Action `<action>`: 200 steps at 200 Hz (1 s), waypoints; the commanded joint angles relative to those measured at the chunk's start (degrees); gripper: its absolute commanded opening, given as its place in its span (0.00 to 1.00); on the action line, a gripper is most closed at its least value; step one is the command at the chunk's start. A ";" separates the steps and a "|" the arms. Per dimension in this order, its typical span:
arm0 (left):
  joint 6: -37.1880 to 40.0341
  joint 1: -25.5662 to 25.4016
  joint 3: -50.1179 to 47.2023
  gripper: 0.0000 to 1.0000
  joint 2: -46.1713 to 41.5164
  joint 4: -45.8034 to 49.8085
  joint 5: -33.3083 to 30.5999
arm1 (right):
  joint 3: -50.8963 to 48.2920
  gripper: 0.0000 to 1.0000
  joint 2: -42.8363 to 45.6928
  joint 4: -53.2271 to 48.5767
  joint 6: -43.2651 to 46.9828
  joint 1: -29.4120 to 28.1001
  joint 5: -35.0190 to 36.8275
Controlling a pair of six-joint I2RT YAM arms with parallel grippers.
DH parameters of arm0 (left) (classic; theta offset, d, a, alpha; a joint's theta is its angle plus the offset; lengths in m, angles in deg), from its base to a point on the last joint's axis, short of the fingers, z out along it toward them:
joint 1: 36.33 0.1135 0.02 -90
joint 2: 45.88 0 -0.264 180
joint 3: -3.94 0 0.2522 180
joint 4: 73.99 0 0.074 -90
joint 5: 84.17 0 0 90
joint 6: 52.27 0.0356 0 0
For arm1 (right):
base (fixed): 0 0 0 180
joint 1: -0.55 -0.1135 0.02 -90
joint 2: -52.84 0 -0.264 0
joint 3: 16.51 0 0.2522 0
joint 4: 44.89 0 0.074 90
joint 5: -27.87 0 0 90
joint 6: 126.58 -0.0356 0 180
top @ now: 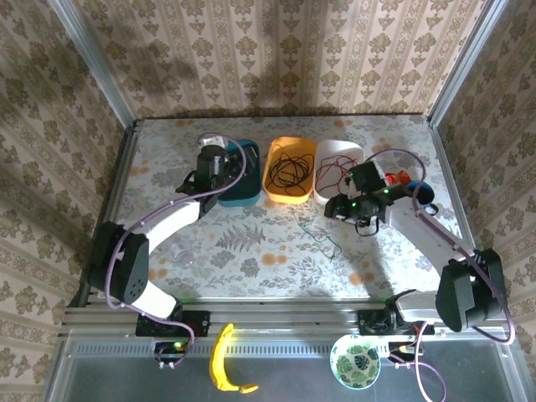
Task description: Untangle the cables
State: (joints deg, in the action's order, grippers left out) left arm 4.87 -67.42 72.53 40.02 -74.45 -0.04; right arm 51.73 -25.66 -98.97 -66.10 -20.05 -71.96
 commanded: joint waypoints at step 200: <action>3.17 0.37 -8.13 0.84 -5.88 1.65 -12.49 | -1.16 0.00 -9.05 -2.59 4.20 -6.95 7.36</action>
State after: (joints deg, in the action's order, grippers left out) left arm 7.58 -67.95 65.71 36.42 -72.39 -10.02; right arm 49.63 -39.56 -103.36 -62.64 -26.39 -62.19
